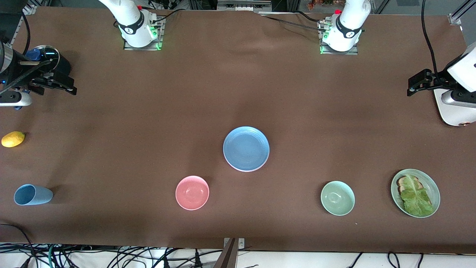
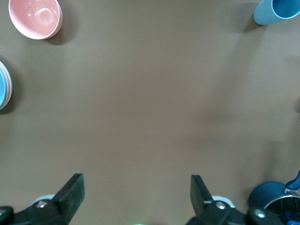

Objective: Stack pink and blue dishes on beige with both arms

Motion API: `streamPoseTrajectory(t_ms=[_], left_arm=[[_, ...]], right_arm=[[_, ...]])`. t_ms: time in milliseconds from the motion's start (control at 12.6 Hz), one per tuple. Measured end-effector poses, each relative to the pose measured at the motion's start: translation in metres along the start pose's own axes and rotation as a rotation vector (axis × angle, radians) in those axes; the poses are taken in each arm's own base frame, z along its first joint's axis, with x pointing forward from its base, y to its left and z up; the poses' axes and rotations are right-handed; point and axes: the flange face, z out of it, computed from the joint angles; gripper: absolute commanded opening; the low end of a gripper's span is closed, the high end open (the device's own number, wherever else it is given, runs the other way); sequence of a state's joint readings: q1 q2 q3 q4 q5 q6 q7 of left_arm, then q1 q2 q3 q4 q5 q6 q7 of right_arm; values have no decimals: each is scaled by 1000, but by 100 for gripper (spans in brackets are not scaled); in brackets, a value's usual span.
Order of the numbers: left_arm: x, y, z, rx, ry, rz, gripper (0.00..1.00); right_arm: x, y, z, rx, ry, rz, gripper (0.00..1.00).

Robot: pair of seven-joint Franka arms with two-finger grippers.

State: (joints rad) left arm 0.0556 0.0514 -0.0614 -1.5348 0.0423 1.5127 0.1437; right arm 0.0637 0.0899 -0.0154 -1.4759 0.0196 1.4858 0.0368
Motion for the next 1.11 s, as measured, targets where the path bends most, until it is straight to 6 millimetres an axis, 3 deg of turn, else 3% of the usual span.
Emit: streamPoseTrajectory(t_ms=[1112], left_arm=[[1,4,0,-9,1,7,100]], right_arm=[[-1,4,2,-3,-14,5,100]])
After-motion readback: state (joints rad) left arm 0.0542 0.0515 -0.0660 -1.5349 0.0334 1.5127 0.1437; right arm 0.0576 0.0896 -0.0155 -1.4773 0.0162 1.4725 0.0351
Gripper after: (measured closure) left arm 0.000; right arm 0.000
